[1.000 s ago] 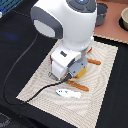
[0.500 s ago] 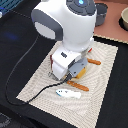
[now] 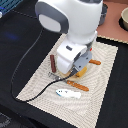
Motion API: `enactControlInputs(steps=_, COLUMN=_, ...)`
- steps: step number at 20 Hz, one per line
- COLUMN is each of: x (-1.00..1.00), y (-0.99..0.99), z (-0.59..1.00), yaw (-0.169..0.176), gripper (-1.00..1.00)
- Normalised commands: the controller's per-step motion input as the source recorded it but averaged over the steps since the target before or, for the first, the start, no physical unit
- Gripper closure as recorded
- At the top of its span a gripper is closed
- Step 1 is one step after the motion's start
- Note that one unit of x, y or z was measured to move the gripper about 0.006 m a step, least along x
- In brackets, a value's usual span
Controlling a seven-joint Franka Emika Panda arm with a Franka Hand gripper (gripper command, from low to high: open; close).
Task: Interact with the objects in diverse but meaningful ways.
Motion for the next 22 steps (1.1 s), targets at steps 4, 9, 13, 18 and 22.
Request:
enactControlInputs(steps=4, x=-0.25, y=0.42, z=0.75, yaw=0.028, gripper=-1.00)
enactControlInputs(steps=9, x=-0.01, y=0.61, z=0.50, yaw=0.029, gripper=-1.00)
enactControlInputs(steps=13, x=0.04, y=0.79, z=0.23, yaw=0.074, gripper=-1.00)
enactControlInputs(steps=18, x=0.15, y=0.74, z=0.06, yaw=0.133, gripper=-1.00)
enactControlInputs(steps=22, x=0.02, y=0.53, z=-0.38, yaw=0.164, gripper=-1.00)
